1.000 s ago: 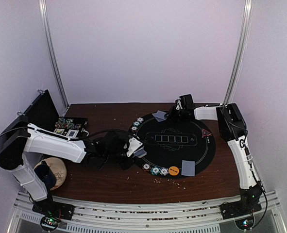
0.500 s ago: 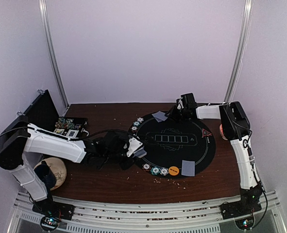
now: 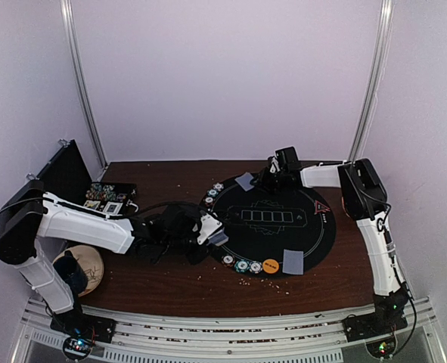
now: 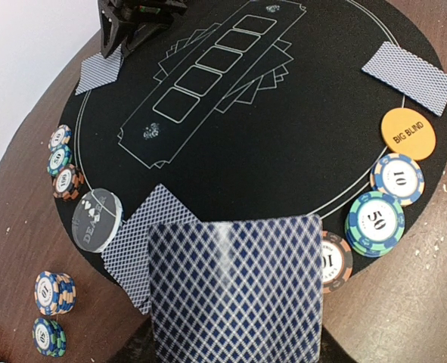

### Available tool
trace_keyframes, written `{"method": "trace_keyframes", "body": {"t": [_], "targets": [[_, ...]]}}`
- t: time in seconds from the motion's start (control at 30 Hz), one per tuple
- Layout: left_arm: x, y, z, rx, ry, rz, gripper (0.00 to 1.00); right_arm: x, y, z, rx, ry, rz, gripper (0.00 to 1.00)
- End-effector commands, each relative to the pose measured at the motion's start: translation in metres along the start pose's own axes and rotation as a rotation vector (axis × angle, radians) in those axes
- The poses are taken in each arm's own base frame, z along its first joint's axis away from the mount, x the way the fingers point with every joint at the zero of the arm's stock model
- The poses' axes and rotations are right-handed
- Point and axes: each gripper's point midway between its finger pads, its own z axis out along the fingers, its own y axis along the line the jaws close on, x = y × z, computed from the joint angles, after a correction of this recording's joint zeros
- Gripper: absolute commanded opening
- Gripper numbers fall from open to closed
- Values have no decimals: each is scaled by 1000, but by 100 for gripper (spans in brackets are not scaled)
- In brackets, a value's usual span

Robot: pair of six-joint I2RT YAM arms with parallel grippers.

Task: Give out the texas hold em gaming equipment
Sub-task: Distribute the poker card in the small blind area.

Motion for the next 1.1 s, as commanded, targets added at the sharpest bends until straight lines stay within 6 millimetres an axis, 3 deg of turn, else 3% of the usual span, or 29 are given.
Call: {"method": "trace_keyframes", "body": {"t": [0.0, 0.33, 0.5, 0.6, 0.77, 1.07], "targets": [[-20, 2, -3, -4, -69, -5, 15, -11, 11, -4, -13, -21, -20, 32], [-21, 2, -2, -4, -70, -4, 15, -22, 17, -24, 55, -39, -83, 42], [-21, 2, -2, -4, -71, -5, 15, -34, 41, -50, 36, -51, -158, 47], [-20, 1, -1, 1, -67, -3, 15, -30, 61, -68, -17, -25, -241, 54], [-21, 0, -2, 8, -70, -5, 15, 1, 96, -101, -186, 72, -414, 69], [-22, -3, -2, 24, -71, -7, 15, 97, 124, -133, -527, 305, -508, 71]]}}
